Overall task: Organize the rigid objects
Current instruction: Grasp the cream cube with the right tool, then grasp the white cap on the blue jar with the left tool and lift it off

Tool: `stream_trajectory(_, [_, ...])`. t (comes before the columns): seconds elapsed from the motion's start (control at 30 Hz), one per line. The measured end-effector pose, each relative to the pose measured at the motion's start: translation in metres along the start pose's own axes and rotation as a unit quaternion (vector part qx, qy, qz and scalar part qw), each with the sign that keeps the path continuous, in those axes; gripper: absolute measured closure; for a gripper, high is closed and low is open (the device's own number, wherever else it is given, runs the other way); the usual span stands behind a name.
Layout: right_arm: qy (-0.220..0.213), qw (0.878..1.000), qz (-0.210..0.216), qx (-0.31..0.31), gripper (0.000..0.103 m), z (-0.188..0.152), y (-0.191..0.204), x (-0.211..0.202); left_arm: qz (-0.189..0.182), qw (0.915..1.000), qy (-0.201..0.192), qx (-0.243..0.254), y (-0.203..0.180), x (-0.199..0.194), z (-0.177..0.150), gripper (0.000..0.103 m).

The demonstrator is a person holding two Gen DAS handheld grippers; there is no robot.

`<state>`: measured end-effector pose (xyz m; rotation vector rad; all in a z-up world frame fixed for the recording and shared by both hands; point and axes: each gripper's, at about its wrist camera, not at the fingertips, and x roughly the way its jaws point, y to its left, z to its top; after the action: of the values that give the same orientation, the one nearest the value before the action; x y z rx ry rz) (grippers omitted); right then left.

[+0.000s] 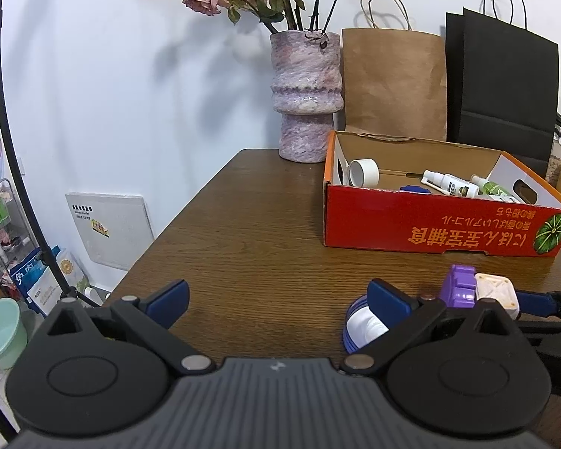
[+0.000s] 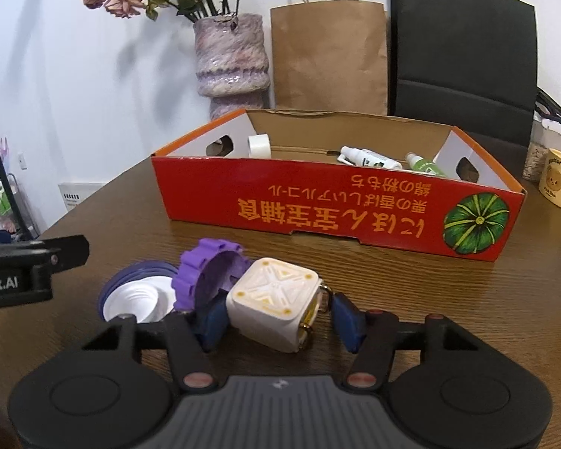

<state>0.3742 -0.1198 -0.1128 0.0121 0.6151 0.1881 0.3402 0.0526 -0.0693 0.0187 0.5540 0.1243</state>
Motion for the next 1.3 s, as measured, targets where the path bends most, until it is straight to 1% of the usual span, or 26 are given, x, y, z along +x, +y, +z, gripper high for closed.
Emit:
stream_trajectory(0.2, [-0.024, 1.0, -0.001, 0.005, 0.045, 0.0, -0.005, -0.011, -0.001, 1.0, -0.001, 0.003, -0.002, 0.0, -0.001, 0.0])
stream_trajectory(0.4, [-0.051, 0.999, -0.006, 0.017, 0.045, 0.001, -0.02, -0.025, 0.004, 1.0, -0.002, 0.001, -0.002, 0.001, -0.001, 0.0])
stream_trajectory(0.47, [-0.059, 0.998, -0.008, 0.019, 0.045, 0.001, -0.025, -0.03, 0.001, 1.0, -0.004, 0.004, -0.003, 0.0, -0.002, 0.0])
stream_trajectory(0.6, [-0.065, 0.998, -0.012, 0.021, 0.045, 0.0, -0.037, -0.038, -0.017, 0.9994, -0.018, 0.024, -0.012, -0.004, -0.004, 0.0])
stream_trajectory(0.67, [-0.066, 0.997, -0.015, 0.021, 0.045, -0.002, -0.043, -0.041, -0.025, 0.9987, -0.025, 0.036, -0.019, -0.007, -0.005, 0.004])
stream_trajectory(0.73, [-0.068, 0.997, -0.017, 0.021, 0.045, -0.003, -0.051, -0.044, -0.035, 0.9976, -0.031, 0.05, -0.027, -0.009, -0.008, 0.005])
stream_trajectory(0.83, [-0.071, 0.997, -0.022, 0.023, 0.045, -0.006, -0.063, -0.05, -0.043, 0.9961, -0.034, 0.069, -0.037, -0.01, -0.011, 0.013])
stream_trajectory(0.97, [-0.07, 0.997, -0.025, 0.025, 0.044, -0.01, -0.079, -0.053, -0.047, 0.9948, -0.027, 0.087, -0.047, -0.004, -0.014, 0.018])
stream_trajectory(1.1, [-0.069, 0.997, -0.025, 0.03, 0.044, -0.011, -0.09, -0.054, -0.054, 0.9939, -0.017, 0.095, -0.052, 0.002, -0.017, 0.034])
stream_trajectory(1.3, [-0.068, 0.997, -0.02, 0.03, 0.044, -0.012, -0.093, -0.054, -0.071, 0.9925, -0.004, 0.099, -0.055, 0.006, -0.02, 0.044])
